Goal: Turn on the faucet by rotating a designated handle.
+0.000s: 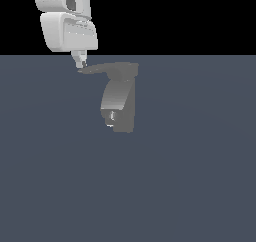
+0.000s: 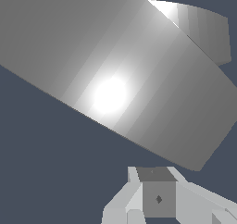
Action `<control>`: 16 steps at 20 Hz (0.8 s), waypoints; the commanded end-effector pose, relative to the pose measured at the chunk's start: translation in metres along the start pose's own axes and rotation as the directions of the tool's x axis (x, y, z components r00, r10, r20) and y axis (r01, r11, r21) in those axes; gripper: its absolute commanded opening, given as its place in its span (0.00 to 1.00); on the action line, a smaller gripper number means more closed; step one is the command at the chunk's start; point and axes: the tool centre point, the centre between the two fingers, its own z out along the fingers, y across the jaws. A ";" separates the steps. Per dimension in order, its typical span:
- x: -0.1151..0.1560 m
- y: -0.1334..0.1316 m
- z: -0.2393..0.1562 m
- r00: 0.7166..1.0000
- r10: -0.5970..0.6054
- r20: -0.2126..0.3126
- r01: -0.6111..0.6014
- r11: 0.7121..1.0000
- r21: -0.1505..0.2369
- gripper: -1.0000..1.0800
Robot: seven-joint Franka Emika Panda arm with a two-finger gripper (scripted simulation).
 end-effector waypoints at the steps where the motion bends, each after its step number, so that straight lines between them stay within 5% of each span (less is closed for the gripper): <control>1: 0.013 0.007 0.006 1.000 0.013 -0.008 -0.013 1.000 -0.014 0.00; 16: 0.042 0.045 0.010 1.000 0.024 -0.011 -0.024 0.999 -0.024 0.00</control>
